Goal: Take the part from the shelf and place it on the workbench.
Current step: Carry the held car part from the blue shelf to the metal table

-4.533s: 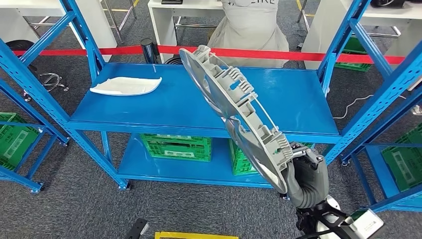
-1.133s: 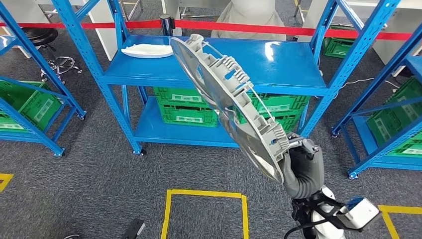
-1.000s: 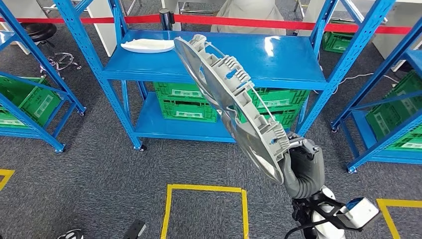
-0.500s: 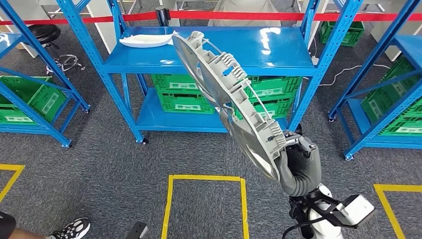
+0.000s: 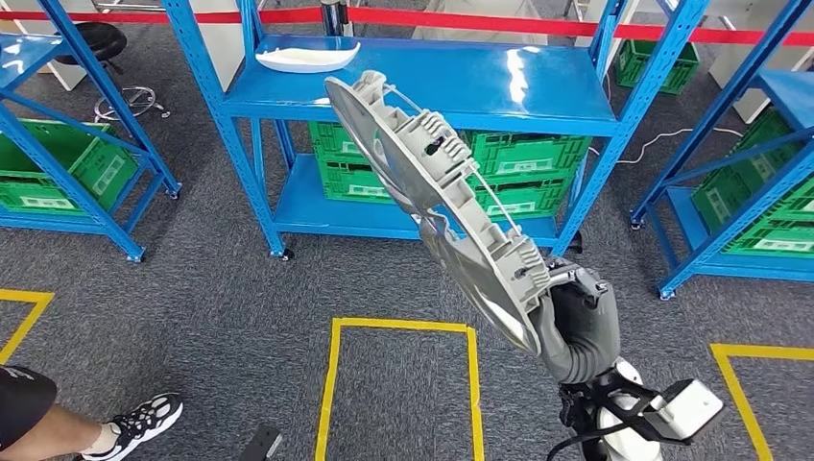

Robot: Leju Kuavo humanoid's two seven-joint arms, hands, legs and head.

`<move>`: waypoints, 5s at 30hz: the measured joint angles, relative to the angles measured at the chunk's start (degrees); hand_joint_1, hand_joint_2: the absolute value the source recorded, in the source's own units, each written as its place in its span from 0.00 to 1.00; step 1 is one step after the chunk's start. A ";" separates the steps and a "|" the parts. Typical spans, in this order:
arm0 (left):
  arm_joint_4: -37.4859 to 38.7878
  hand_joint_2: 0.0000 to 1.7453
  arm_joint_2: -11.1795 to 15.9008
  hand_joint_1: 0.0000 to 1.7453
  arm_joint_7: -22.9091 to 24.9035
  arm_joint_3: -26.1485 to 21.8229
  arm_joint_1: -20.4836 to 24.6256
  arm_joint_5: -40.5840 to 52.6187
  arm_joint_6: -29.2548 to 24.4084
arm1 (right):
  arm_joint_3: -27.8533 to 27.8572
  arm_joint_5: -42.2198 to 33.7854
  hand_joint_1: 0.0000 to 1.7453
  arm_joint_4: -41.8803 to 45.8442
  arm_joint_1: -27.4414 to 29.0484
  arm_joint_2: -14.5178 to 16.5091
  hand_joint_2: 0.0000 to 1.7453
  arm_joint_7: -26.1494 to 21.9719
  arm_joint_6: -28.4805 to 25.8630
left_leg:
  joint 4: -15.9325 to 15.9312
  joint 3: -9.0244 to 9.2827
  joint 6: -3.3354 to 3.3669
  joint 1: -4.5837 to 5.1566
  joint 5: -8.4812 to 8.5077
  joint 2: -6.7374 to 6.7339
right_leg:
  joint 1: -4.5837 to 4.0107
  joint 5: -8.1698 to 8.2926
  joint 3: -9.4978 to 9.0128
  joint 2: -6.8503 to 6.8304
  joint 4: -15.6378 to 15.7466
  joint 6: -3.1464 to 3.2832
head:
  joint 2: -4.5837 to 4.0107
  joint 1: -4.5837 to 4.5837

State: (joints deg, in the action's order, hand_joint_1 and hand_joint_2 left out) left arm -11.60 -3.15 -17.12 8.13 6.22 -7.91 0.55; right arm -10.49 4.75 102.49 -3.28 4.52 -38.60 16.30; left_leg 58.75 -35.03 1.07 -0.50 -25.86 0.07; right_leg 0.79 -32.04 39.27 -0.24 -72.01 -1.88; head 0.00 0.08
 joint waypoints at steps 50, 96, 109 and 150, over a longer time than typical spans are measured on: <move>0.07 1.00 -0.84 0.00 0.91 -0.85 0.38 1.44 0.64 | 0.04 1.37 1.00 1.66 1.76 0.03 1.00 0.13 -0.68 | -0.15 4.34 -2.17 0.11 -4.17 0.10 | -0.45 7.15 -3.29 -0.12 12.97 2.06 | 0.00 -0.57; -0.09 1.00 -1.15 0.00 -1.92 -3.32 0.42 1.68 2.31 | 0.11 3.27 1.00 3.27 3.09 0.23 1.00 0.03 -0.62 | 0.29 -0.20 -1.21 0.06 -0.29 -0.13 | -0.41 1.46 -8.74 0.28 13.18 0.93 | 0.00 0.03; -0.17 1.00 -0.99 0.00 -3.11 -3.33 0.15 4.95 1.26 | 0.11 3.20 1.00 3.27 2.32 0.24 1.00 0.48 -0.13 | 5.59 -2.15 -2.80 -0.05 -1.70 -0.11 | -0.42 1.16 -9.75 0.29 13.98 3.02 | 0.00 -0.77; -0.01 1.00 -1.39 0.00 -3.22 -3.27 0.08 6.18 -0.31 | 0.09 1.97 1.00 2.75 0.75 0.02 1.00 0.87 -2.17 | 0.74 -0.30 0.30 -0.06 -0.33 0.29 | -0.38 -3.53 -1.53 0.48 -0.65 0.20 | 0.00 -0.25</move>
State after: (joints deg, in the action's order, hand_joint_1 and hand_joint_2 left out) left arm -11.60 -4.55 -20.34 4.85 6.30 -1.73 0.24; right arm -10.40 6.72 105.24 -2.53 4.55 -37.73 14.13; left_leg 59.49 -35.33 1.37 -0.56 -26.19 0.37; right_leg 0.41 -35.58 37.74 0.24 -72.66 -1.69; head 0.00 -0.16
